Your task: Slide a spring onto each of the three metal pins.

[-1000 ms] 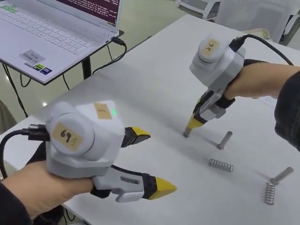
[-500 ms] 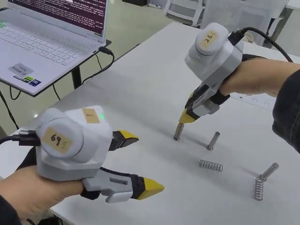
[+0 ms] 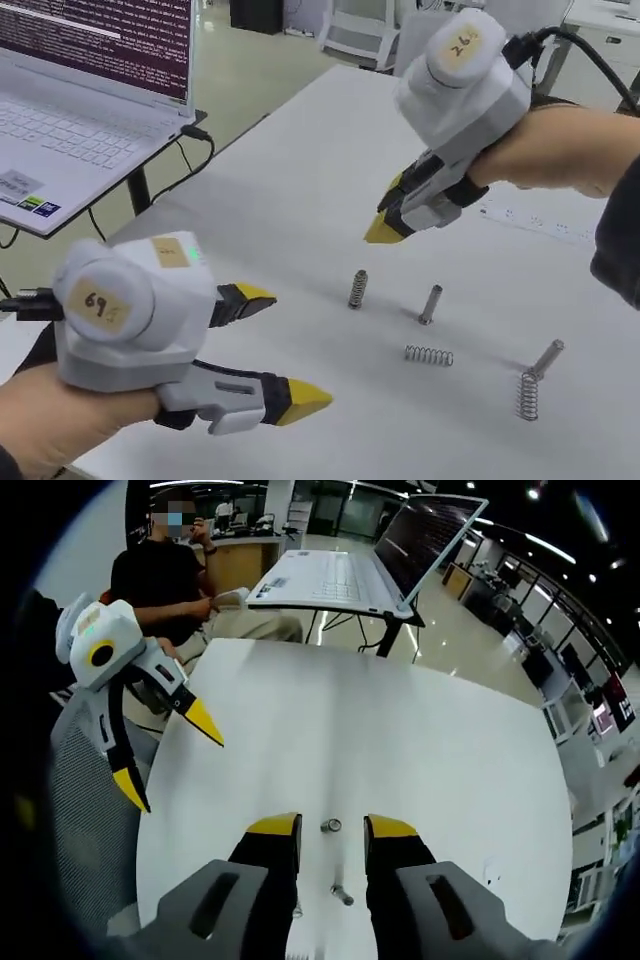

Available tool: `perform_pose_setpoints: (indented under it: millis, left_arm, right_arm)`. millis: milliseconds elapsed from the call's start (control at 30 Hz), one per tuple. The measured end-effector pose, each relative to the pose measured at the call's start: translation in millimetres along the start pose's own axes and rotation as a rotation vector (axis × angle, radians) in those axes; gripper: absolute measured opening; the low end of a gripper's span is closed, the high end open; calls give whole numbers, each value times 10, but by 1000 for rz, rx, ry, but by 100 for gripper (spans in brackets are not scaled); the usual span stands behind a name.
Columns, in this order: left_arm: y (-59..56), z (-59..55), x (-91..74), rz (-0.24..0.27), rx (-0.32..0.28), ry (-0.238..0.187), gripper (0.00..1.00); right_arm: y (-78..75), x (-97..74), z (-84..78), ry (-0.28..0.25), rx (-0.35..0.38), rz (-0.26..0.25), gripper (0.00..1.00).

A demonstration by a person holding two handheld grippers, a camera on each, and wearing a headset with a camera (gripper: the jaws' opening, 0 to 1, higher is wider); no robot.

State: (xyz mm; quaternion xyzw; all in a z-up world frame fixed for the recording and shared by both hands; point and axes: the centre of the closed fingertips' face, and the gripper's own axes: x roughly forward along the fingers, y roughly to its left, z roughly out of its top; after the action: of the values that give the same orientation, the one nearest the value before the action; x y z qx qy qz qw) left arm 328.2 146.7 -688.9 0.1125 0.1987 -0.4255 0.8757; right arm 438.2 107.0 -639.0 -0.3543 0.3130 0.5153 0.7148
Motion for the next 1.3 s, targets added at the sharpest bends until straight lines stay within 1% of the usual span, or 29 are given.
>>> perform_pose_setpoints:
  millis: [100,233,333,533,700,767,833,933,1100,1133,1200,1267,1300]
  left_arm:
    - [-11,33,6,-3,8,-1,61]
    - [-37,78,18,-8,20,0,61]
    - [-60,105,32,-13,26,0,61]
    - [-127,153,90,-31,42,6,61]
    - [-157,179,141,-42,45,7,61]
    - [-170,187,157,-46,44,6,61]
    - [-191,193,179,-53,47,8,61]
    - [-208,200,197,-60,51,10,61]
    - [-230,222,223,-67,60,13,61]
    - [-234,224,228,-69,61,14,61]
    - [-242,223,245,-72,63,17,61]
    - [-252,224,263,-76,66,20,60]
    - [-260,228,269,-78,68,20,60]
  right_arm:
    - [3,-107,20,-24,2,-20,23]
    - [-67,-203,32,-77,30,-38,22]
    - [-65,-291,-14,-109,54,-56,22]
    - [-33,-410,-178,-148,105,-81,23]
    - [-41,-548,-270,-226,150,-113,23]
    - [-40,-587,-316,-246,167,-123,23]
    - [-20,-625,-341,-266,173,-144,23]
    - [13,-681,-375,-318,212,-148,24]
    - [43,-766,-454,-353,229,-189,24]
    - [32,-815,-454,-396,246,-208,25]
    - [55,-862,-466,-438,262,-210,25]
    - [62,-905,-501,-465,281,-223,26]
    - [72,-919,-520,-469,283,-226,26]
